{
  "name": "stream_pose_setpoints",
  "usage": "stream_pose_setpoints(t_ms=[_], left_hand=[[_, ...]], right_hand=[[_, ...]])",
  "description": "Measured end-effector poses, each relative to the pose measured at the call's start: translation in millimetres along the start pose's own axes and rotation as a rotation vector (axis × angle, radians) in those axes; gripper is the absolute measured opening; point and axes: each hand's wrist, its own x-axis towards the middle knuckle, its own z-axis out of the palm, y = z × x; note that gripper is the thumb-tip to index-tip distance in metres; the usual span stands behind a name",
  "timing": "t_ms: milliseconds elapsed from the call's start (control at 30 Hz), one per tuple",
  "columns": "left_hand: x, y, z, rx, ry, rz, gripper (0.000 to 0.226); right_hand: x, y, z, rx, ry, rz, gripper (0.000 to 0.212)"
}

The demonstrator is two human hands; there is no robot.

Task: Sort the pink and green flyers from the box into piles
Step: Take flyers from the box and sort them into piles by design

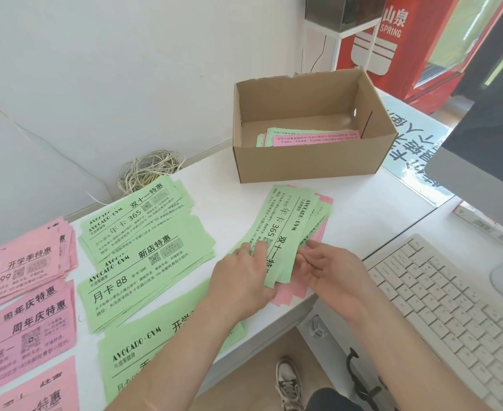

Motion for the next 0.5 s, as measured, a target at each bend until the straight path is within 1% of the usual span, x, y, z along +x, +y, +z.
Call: stream_pose_setpoints(t_ms=[67,133,200,233,267,333,367,400,433,467,500], left_hand=[[1.2,1.7,-3.4,-0.001,-0.003,-0.021,0.063],[0.6,3.5,-5.2,0.015,-0.013,-0.034,0.054],[0.6,1.1,-7.3,0.04,0.01,-0.055,0.035],[1.8,-1.0,-10.4,0.058,0.023,-0.079,0.03],[1.4,-2.8,-14.2,0.061,0.052,-0.091,0.03],[-2.2,-1.0,-20.9,0.118,0.191,-0.008,0.034],[-5.6,4.5,-23.2,0.128,0.268,0.066,0.034],[-9.5,12.6,-26.0,0.115,0.32,0.154,0.032],[-13.4,21.1,-27.3,0.085,0.322,0.226,0.031],[-16.8,28.3,-25.3,0.027,0.304,0.266,0.034],[-19.3,32.0,-22.8,-0.054,0.262,0.271,0.042]], right_hand=[[1.9,-1.5,5.3,-0.085,-0.044,-0.013,0.027],[4.0,-2.7,10.0,-0.196,-0.066,-0.068,0.028],[4.5,-4.6,10.2,-0.43,0.009,-0.168,0.018],[3.0,-5.3,8.5,-0.569,0.05,-0.214,0.019],[2.0,-5.2,5.3,-0.672,0.057,-0.236,0.028],[-1.4,-6.1,3.3,-0.708,-0.039,-0.208,0.044],[-3.7,-6.4,5.3,-0.686,-0.098,-0.202,0.046],[-3.2,-6.7,7.2,-0.672,-0.13,-0.23,0.044],[-2.1,-8.4,9.3,-0.694,-0.13,-0.296,0.042],[0.0,-11.5,10.5,-0.751,-0.111,-0.383,0.048],[0.5,-16.4,12.0,-0.835,-0.097,-0.464,0.053]])
